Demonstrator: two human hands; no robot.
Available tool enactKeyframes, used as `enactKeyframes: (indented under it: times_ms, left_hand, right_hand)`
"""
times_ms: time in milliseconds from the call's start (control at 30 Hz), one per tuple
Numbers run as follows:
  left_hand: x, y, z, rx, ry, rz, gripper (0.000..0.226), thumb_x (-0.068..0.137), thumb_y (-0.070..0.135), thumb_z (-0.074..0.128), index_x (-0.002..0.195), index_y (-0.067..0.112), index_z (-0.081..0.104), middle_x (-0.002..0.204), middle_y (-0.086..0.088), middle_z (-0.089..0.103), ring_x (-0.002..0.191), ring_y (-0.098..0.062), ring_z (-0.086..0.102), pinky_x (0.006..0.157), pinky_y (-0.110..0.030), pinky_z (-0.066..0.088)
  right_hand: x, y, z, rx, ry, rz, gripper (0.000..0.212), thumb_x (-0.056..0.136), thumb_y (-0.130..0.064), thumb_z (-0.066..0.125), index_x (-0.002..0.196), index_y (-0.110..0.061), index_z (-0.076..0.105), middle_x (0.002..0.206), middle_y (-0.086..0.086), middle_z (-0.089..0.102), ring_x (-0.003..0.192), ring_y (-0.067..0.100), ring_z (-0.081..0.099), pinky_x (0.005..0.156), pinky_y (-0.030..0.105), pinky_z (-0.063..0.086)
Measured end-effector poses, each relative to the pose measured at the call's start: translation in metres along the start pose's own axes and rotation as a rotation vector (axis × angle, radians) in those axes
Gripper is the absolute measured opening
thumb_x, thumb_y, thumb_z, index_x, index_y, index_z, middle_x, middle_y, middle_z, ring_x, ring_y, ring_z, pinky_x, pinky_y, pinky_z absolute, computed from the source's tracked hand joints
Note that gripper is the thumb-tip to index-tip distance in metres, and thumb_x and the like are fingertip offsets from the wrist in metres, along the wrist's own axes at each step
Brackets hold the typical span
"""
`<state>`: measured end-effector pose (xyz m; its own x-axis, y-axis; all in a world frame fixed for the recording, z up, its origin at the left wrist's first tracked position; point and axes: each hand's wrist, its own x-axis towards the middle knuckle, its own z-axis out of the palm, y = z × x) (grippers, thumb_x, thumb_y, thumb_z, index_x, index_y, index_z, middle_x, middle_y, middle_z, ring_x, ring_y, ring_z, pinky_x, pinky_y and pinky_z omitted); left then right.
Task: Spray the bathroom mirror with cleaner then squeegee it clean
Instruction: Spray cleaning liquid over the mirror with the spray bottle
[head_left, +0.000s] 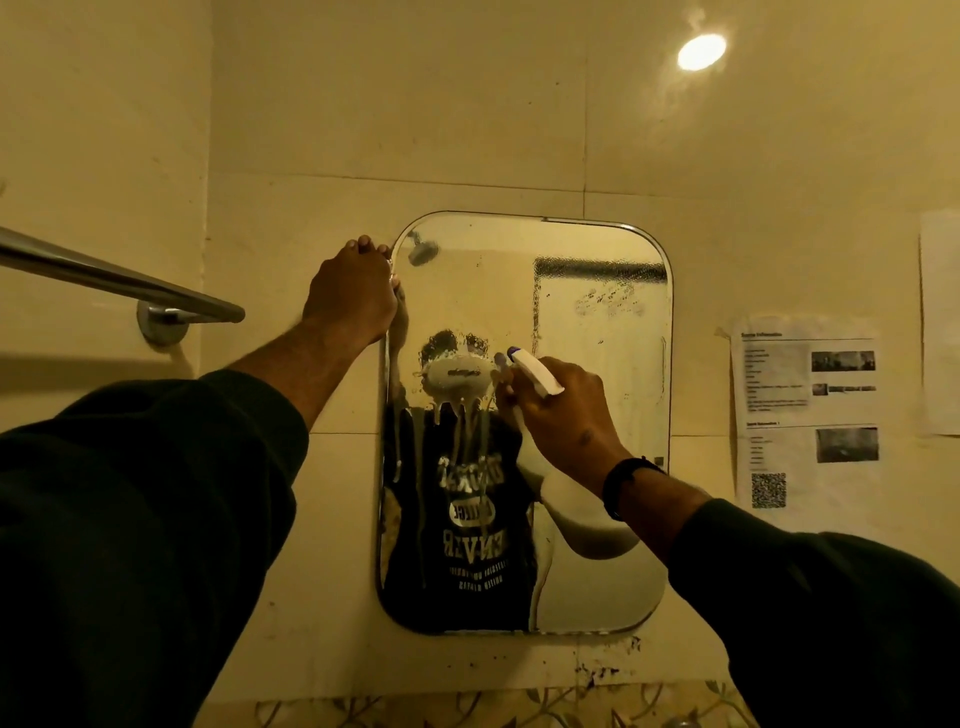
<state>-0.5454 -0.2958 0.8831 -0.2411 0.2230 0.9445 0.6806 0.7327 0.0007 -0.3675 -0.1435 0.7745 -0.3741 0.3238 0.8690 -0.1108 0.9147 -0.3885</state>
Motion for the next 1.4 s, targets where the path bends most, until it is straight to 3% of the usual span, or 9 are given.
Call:
enactKeyframes:
  times_ms: [200,300,400,600,900,1000,1167,1400]
  left_hand:
    - [0.000,0.000,0.002,0.013,0.000,-0.020,0.029,0.102,0.024,0.046,0.111,0.005,0.066,0.106,-0.018,0.064,0.097,-0.034,0.063,0.079,-0.041,0.052]
    - [0.000,0.000,0.002,0.005,-0.004,-0.020,0.029,0.102,0.024,0.046,0.110,0.005,0.066,0.106,-0.018,0.064,0.098,-0.033,0.062,0.079,-0.040,0.051]
    - [-0.001,0.000,0.002,0.008,-0.006,-0.020,0.029,0.103,0.024,0.046,0.110,0.006,0.066,0.107,-0.018,0.064,0.099,-0.034,0.062,0.080,-0.040,0.050]
    - [-0.002,0.001,0.000,-0.002,-0.008,-0.023,0.028,0.103,0.023,0.045,0.108,0.004,0.065,0.102,-0.018,0.065,0.094,-0.033,0.064,0.078,-0.039,0.051]
    - [-0.002,0.000,0.000,-0.001,-0.012,-0.013,0.028,0.104,0.022,0.045,0.107,0.003,0.065,0.097,-0.016,0.064,0.091,-0.032,0.064,0.074,-0.035,0.047]
    - [-0.002,0.001,0.000,0.018,-0.005,-0.001,0.030,0.104,0.023,0.044,0.108,0.003,0.065,0.099,-0.018,0.065,0.092,-0.033,0.064,0.074,-0.036,0.047]
    - [-0.002,0.001,0.000,0.026,-0.003,0.003,0.028,0.103,0.021,0.045,0.111,0.004,0.065,0.104,-0.019,0.064,0.096,-0.034,0.062,0.079,-0.040,0.051]
    - [-0.002,0.002,0.002,-0.008,0.004,-0.019,0.027,0.103,0.021,0.045,0.109,0.003,0.065,0.102,-0.019,0.063,0.094,-0.033,0.061,0.077,-0.040,0.050]
  right_hand:
    - [0.000,0.014,-0.009,-0.071,-0.003,0.011,0.022,0.095,-0.031,0.057,0.083,-0.014,0.066,0.073,0.004,0.064,0.063,0.021,0.056,0.058,0.032,0.044]
    - [0.001,0.021,-0.016,-0.056,0.026,0.065,0.022,0.094,-0.035,0.059,0.090,-0.014,0.067,0.077,0.001,0.064,0.066,0.016,0.059,0.060,0.031,0.049]
    - [0.000,0.024,-0.023,0.019,0.074,0.098,0.029,0.093,-0.039,0.060,0.096,-0.011,0.069,0.081,0.005,0.068,0.073,0.021,0.062,0.067,0.041,0.056]
    - [0.000,0.025,-0.032,0.011,0.072,0.123,0.030,0.095,-0.040,0.056,0.100,-0.013,0.069,0.087,0.007,0.069,0.082,0.027,0.063,0.080,0.053,0.053]
    - [0.002,0.034,-0.041,-0.076,0.085,0.164,0.028,0.095,-0.045,0.055,0.097,-0.019,0.067,0.082,0.002,0.066,0.080,0.026,0.063,0.078,0.047,0.054]
    - [0.004,0.036,-0.045,-0.061,0.101,0.185,0.030,0.095,-0.046,0.054,0.102,-0.020,0.068,0.086,0.002,0.067,0.082,0.025,0.062,0.084,0.052,0.052]
    - [0.004,0.040,-0.050,-0.123,0.135,0.205,0.032,0.094,-0.049,0.052,0.091,-0.021,0.068,0.078,0.000,0.066,0.074,0.024,0.062,0.080,0.050,0.053]
    - [0.006,0.047,-0.056,-0.071,0.183,0.239,0.022,0.095,-0.044,0.055,0.087,-0.024,0.063,0.083,0.006,0.067,0.082,0.030,0.063,0.083,0.055,0.052]
